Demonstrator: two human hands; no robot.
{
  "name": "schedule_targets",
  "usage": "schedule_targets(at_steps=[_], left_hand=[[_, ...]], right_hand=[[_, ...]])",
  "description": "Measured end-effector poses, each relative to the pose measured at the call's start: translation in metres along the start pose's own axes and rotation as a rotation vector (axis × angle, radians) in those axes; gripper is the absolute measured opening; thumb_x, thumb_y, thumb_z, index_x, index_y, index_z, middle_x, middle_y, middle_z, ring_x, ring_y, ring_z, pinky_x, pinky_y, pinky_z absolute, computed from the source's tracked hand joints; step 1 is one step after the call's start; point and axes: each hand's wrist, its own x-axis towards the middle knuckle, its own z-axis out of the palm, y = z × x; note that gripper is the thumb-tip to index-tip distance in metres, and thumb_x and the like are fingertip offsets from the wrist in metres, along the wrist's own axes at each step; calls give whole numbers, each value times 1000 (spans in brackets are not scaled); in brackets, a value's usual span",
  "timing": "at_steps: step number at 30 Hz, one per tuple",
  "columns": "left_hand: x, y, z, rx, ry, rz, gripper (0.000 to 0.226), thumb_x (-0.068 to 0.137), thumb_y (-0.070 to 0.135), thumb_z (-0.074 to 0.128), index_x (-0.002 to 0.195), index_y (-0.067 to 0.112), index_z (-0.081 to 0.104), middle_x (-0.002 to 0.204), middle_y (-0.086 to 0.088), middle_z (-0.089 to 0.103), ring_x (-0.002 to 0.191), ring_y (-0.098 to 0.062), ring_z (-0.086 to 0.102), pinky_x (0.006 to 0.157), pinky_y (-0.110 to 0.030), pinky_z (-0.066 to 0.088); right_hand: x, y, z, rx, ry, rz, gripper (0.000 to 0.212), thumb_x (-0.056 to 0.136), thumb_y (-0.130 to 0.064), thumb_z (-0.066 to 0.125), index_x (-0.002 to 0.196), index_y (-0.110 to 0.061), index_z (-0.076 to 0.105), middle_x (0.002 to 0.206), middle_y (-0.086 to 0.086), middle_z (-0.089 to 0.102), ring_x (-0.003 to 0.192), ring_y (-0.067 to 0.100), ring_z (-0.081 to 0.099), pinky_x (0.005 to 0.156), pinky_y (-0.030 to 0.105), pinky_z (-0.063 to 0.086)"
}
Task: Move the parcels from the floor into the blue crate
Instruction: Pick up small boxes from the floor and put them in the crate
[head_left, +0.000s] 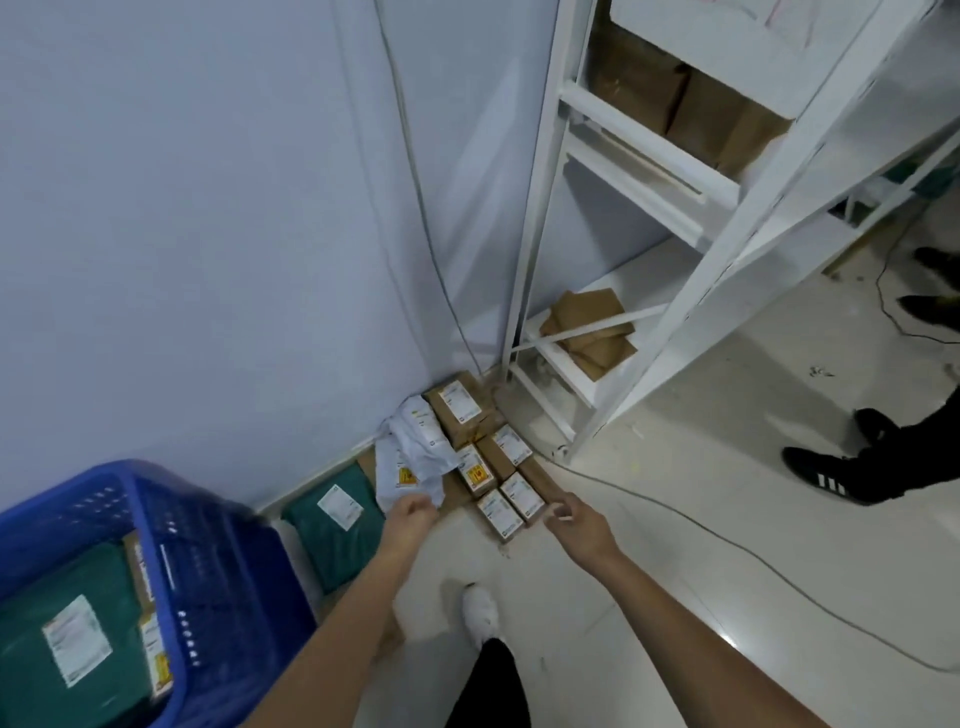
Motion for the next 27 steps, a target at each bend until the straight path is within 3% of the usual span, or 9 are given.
schedule_targets(at_steps=[6,10,12,16,19,24,27], left_hand=[[64,10,41,-69,-48,-98,6,87,9,55,91,13,58,92,-9,54,82,-20,50,71,-29,40],[107,8,61,-92,-41,-134,6,86,8,56,91,12,57,98,-7,54,88,-20,50,81,-31,40],[125,4,68,-100,-49,-157,7,87,8,56,93,11,55,97,-8,53,87,-22,49,80,-32,39],[146,-11,83,-140,-37,-247,18,85,10,60,103,10,60,101,-13,60,90,-25,53,77,-29,41],[155,-26,99,-185,-35,-291,35,72,23,65,105,11,61,101,-12,63,91,-23,56,78,-31,43],[196,-58,135,-310,20,-336,13,79,13,68,88,12,60,93,-11,60,75,-18,51,66,-28,37],[252,-90,157,-313,39,-311,18,86,10,64,102,11,57,107,-9,59,81,-20,52,72,-27,39]], right_hand=[[76,6,-20,-72,-18,57,35,93,-30,56,125,-17,57,121,8,63,108,25,59,90,31,46],[135,2,-16,-135,-88,81,34,93,-28,54,125,-19,56,119,7,63,98,23,60,80,28,46],[159,1,-10,-152,-119,69,36,93,-28,54,128,-20,54,122,6,62,103,23,60,82,27,44],[189,7,2,-183,-199,94,35,93,-28,54,128,-22,53,124,4,61,111,22,58,89,27,43],[209,17,10,-203,-247,112,37,92,-28,55,128,-23,53,122,2,61,109,20,57,87,25,42],[267,47,34,-236,-343,117,38,91,-29,57,129,-23,53,120,1,60,106,17,56,83,22,37],[324,73,64,-236,-338,108,41,93,-27,55,133,-22,51,128,2,59,112,18,56,83,20,36]])
